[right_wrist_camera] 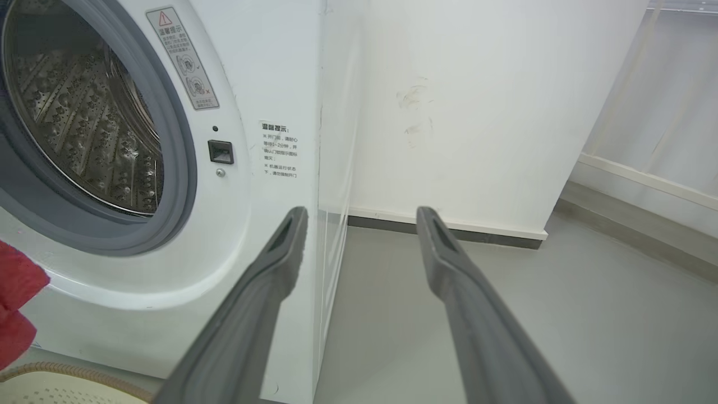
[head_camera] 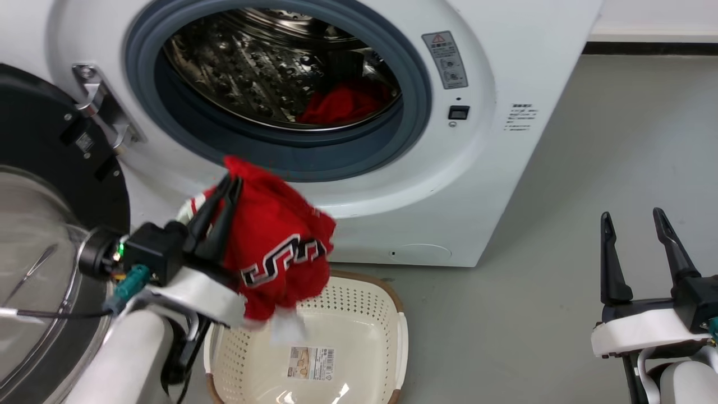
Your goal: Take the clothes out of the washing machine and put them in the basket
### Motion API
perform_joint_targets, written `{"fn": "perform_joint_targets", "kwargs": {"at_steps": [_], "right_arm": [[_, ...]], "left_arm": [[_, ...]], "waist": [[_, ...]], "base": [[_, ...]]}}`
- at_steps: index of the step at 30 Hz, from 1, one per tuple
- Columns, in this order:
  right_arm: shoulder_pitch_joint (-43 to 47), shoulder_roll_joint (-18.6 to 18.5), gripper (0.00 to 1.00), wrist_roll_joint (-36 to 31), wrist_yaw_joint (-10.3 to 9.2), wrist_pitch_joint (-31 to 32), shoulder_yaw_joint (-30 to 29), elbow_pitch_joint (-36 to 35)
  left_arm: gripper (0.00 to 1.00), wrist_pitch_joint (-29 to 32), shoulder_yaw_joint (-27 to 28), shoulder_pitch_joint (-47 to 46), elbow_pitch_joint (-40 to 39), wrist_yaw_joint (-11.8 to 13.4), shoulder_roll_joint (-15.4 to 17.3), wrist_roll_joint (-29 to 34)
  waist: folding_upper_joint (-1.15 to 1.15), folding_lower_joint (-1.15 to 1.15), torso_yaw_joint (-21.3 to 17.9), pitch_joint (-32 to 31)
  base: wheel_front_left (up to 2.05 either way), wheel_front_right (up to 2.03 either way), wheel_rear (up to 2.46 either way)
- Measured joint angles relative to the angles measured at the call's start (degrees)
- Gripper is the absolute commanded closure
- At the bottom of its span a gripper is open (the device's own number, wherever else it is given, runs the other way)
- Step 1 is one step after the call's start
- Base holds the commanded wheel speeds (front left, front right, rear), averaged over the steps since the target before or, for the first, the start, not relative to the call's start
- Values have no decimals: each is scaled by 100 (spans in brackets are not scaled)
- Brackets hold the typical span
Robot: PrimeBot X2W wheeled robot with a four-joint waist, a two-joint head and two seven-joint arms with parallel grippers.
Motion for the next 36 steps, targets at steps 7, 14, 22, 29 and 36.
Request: {"fn": "perform_joint_targets", "kwargs": {"at_steps": [7,14,22,29,36], "right_arm": [[15,0,0,-97,0,0,-22,-78],[-115,0,0,-234,0,0,32,-210],[-336,0,0,-472,0,0,-145,-515],[-499,0,0,-568,1,1,-190,-835],[-581,0,0,-578,1,0,-79,-1057]], "left_arm": [[100,124,-124,454,304,-3,-48,-188],[100,-3,-272,372,1483,-170,-243,-169],[100,-87,-352,-390,2811,-416,-633,-121],[100,-97,-407,-1269,3690,-552,-927,-8],[100,-104,-832,-1976,4499,-601,-1013,188]], "waist": [[0,1,118,223],[0,1,121,709],[0,2,91,1647],[0,2,69,2614],[0,3,-23,3470]], "base": [[0,0,0],[0,0,0],[0,0,0],[0,0,0],[0,0,0]]}}
